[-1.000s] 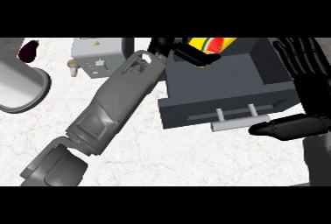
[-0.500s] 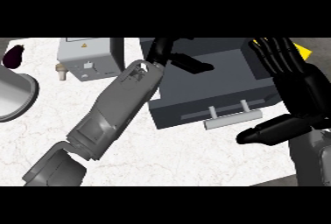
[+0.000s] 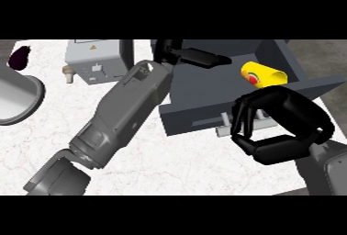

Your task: Pick up the cup, place it into the drawer and close the drawer

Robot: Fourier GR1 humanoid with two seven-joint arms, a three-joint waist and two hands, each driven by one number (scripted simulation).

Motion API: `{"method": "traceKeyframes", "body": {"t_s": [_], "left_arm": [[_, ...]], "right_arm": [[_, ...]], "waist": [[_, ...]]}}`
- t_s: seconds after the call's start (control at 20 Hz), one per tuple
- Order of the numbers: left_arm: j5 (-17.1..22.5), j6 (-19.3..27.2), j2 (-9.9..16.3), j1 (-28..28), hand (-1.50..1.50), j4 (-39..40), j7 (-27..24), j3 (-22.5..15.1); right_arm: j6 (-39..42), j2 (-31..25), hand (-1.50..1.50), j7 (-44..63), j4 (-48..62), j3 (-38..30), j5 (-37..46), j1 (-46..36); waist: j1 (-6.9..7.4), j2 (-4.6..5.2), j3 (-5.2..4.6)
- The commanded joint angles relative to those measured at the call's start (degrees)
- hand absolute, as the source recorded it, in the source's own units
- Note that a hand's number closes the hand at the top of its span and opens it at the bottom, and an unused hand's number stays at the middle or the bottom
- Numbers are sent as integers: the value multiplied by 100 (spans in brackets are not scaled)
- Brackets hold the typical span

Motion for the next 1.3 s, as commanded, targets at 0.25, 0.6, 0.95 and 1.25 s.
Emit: {"method": "traceKeyframes", "body": {"t_s": [0.25,0.6,0.95,1.25], "left_arm": [[490,422,0,-163,-150,172,-262,102],[634,-261,0,583,-150,-41,-859,155],[593,-297,114,986,-150,-405,-932,273],[612,-733,597,1490,-150,-900,-715,248]], "right_arm": [[283,-756,-150,154,-152,587,1711,360],[-579,-599,-150,-622,784,1200,3538,818],[-1200,-154,-150,-1425,3391,1698,4610,-47],[-1777,-6,150,-2193,5461,1128,4795,-1178]], "waist": [[523,-135,10],[949,-180,6],[1338,-169,11],[1554,-135,19]]}}
